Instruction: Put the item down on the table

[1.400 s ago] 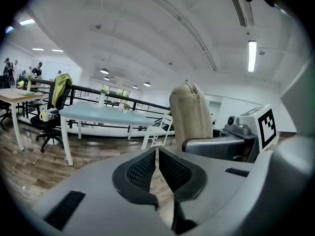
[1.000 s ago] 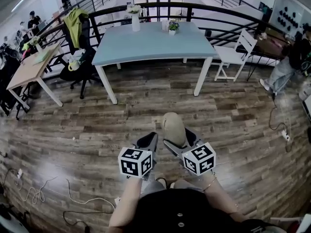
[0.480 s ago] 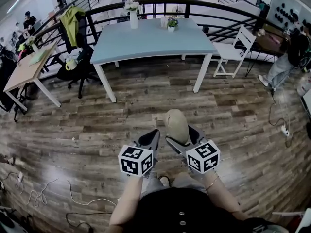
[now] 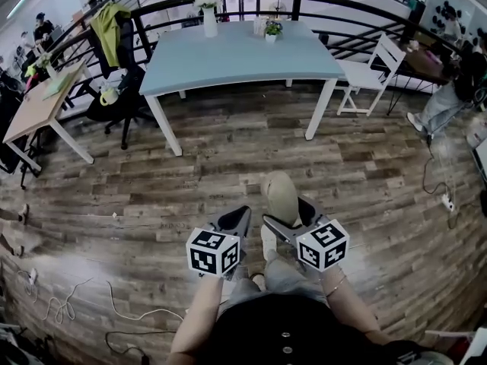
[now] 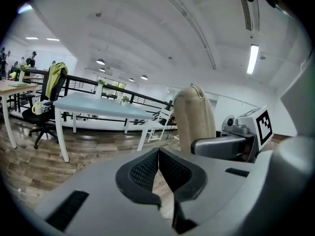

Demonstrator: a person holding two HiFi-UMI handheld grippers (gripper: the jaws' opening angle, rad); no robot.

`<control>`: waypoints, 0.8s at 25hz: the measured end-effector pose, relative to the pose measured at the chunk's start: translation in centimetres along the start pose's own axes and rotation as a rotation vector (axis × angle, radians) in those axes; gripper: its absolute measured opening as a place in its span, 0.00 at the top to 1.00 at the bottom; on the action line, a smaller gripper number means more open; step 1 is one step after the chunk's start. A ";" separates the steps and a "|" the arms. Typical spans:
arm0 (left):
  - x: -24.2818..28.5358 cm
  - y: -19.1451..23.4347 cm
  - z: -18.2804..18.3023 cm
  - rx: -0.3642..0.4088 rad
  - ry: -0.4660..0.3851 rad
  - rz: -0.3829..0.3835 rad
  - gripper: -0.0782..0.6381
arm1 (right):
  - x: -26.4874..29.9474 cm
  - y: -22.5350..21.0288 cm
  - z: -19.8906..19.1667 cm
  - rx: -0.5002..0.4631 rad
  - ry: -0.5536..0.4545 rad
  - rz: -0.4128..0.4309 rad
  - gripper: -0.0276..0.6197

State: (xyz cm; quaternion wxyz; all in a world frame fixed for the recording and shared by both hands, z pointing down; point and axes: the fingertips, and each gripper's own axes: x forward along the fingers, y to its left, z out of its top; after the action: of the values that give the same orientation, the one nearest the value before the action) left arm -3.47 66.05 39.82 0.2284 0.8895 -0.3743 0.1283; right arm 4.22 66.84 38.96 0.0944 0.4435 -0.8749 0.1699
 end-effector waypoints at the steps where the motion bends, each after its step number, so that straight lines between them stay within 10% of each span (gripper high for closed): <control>1: 0.5 0.4 0.3 0.006 0.007 0.002 0.87 | 0.5 -0.4 0.2 0.003 0.000 0.004 0.36; 20: 13.6 10.4 10.8 0.028 -0.040 0.118 0.87 | 13.8 -14.6 8.5 0.010 -0.040 0.095 0.36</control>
State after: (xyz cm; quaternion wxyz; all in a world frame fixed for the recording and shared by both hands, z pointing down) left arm -1.05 45.95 39.12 0.2006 0.8713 -0.4288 0.1290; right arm 7.78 45.33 38.59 0.0664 0.4055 -0.8957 0.1698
